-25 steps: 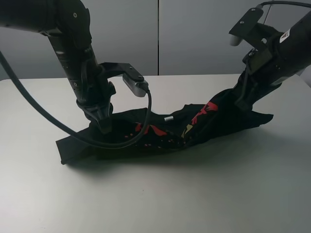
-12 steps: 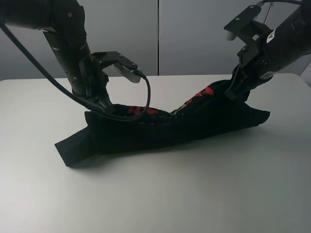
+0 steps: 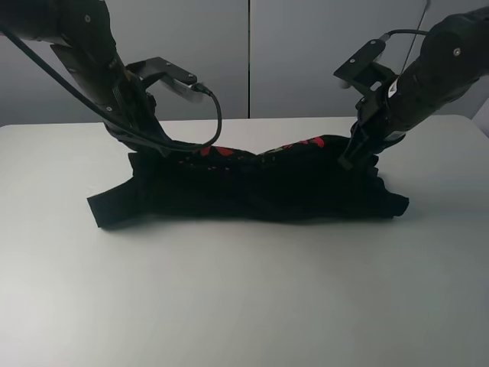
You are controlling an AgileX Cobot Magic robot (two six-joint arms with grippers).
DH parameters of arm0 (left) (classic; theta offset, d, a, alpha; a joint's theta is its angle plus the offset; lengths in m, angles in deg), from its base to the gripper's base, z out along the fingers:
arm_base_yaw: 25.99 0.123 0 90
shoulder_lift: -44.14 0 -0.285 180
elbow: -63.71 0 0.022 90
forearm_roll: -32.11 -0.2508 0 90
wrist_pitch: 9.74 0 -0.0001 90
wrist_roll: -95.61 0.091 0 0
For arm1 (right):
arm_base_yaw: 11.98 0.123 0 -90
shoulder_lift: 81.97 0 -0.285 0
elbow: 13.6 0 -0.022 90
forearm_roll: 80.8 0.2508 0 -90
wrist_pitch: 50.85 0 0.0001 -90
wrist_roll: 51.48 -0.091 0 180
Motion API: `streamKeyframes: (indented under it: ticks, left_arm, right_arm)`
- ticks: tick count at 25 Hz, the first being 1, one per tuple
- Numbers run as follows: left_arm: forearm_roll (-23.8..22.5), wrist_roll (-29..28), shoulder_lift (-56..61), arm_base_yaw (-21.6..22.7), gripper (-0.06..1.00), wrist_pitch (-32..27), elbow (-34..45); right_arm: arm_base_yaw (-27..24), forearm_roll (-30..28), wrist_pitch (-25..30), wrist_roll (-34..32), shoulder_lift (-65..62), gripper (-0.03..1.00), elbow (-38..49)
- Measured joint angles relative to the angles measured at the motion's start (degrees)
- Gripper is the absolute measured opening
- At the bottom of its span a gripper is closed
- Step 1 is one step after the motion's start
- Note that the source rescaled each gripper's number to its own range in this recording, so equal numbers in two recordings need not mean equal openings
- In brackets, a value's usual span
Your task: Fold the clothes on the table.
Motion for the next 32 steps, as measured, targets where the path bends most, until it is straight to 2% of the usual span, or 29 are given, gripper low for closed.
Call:
streamKeyframes:
  ticks: [4, 7, 9, 11, 12, 14, 15, 16, 17, 22, 25, 28, 32]
  left_arm:
    - [-0.08, -0.49, -2.15, 0.14, 0.00, 2.99, 0.00]
    - [-0.81, -3.36, -3.91, 0.14, 0.02, 6.63, 0.00]
    - [-2.60, -6.43, -4.29, 0.14, 0.07, 9.41, 0.00]
    - [-5.03, -9.72, -4.29, 0.14, 0.18, 12.11, 0.00]
    - [-5.76, -10.53, -4.29, 0.23, 0.28, 12.94, 0.00]
    - [-6.60, -12.61, -4.29, 0.56, 0.57, 13.37, 0.00]
    - [-6.94, -13.76, -4.29, 0.78, 0.76, 13.37, 0.00]
    - [-7.05, -15.26, -4.29, 1.04, 0.90, 13.37, 0.00]
    - [-7.35, -16.67, -4.29, 1.23, 0.95, 13.37, 0.00]
    - [-7.91, -22.78, -4.29, 1.33, 0.99, 12.17, 0.00]
    - [-7.80, -26.76, -4.29, 1.33, 0.99, 9.02, -0.04]
    - [-6.48, -27.71, -4.42, 2.15, 0.99, 4.91, -1.12]
    - [-3.98, -27.34, -4.42, 5.22, 0.99, 1.83, -3.91]
  right_arm:
    - [0.00, -5.80, -1.51, -8.89, 1.52, 0.00, 0.00]
    - [0.00, -14.30, -2.75, -18.57, 2.46, 0.01, 0.00]
    - [0.00, -19.79, -3.22, -25.17, 2.83, 0.08, 0.00]
    - [0.00, -23.91, -3.35, -30.83, 3.22, 0.24, 0.00]
    - [-0.08, -25.14, -3.46, -33.02, 3.35, 0.35, 0.00]
    - [-0.08, -26.36, -3.75, -36.47, 3.38, 0.69, 0.00]
    - [-0.08, -26.69, -3.75, -38.23, 3.38, 0.86, 0.00]
    - [-0.08, -27.28, -3.86, -39.70, 3.38, 0.93, 0.00]
    - [-0.08, -27.42, -3.86, -40.79, 3.38, 0.97, 0.00]
    - [-0.08, -27.50, -0.96, -46.65, 3.38, 1.00, 0.00]
    - [-0.08, -24.01, 3.16, -47.57, 3.38, 1.00, -1.05]
    - [-0.50, -17.62, 7.71, -44.79, 3.38, 1.00, -3.97]
    - [-2.88, -6.35, 14.03, -35.92, 3.91, 1.00, -10.02]
